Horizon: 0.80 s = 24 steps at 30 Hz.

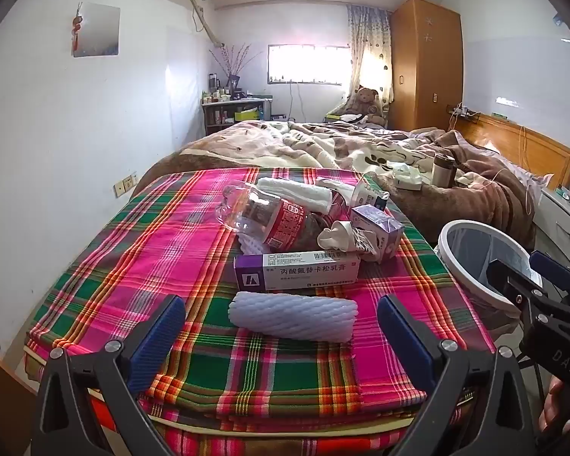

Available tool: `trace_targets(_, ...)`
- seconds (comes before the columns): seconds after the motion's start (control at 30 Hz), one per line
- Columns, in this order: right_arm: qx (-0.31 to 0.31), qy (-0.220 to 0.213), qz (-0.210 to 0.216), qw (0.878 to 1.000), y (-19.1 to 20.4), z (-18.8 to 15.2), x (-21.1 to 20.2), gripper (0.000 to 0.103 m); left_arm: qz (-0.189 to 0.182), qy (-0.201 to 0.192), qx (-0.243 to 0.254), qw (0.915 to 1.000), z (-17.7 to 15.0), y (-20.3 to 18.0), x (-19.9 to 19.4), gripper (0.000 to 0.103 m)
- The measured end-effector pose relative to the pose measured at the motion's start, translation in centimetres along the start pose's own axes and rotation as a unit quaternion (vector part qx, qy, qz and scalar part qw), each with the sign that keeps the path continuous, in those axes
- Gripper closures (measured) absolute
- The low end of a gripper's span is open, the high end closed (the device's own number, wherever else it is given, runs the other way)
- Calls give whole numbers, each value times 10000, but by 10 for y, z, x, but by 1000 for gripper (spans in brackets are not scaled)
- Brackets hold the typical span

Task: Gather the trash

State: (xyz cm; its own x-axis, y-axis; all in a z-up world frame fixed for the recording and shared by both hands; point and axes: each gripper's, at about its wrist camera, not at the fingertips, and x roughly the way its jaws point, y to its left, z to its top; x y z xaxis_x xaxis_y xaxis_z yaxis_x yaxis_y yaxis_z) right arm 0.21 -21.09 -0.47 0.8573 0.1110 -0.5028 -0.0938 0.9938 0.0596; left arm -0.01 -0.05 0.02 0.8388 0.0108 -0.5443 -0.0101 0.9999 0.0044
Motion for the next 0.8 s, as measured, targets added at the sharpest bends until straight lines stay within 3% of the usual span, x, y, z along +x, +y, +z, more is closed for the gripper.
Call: trace_targets(0.8,-48,-37,-34,10000,0,3,-7,18,5,6,8,10000,0,-3,-3,1)
